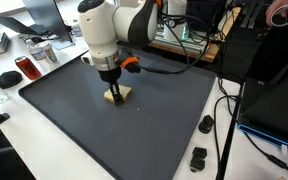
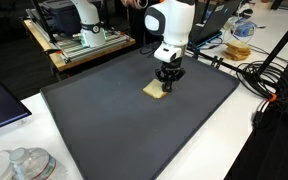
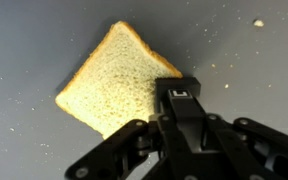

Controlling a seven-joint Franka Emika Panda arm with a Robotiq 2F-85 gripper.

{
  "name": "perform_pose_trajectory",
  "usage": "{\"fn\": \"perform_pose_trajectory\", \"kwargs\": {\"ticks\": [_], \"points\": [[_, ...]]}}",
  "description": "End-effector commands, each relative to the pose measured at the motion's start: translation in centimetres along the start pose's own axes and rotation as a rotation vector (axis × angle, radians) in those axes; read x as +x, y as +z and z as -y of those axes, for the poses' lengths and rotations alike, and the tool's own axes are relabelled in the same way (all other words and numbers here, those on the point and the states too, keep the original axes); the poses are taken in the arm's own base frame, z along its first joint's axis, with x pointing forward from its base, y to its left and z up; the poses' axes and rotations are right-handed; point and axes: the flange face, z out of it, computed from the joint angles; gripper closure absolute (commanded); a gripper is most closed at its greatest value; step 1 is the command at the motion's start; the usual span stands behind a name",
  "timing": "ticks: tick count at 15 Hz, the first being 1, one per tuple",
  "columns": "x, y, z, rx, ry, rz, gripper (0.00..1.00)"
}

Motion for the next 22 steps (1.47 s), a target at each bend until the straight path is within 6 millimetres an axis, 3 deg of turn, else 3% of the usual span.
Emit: {"fn": "perform_pose_trajectory", "kwargs": {"ticks": [1,9,10,22], "points": [[0.0,0.0,0.0,0.000,-0.001,0.001,0.78],[0.0,0.0,0.0,-0.001,-0.002,0.001,0.78],[0.0,0.0,0.0,-0.001,-0.002,0.001,0.95],[-0.1,1.8,1.0,0.004,-0.111,0.014,0.95]]}}
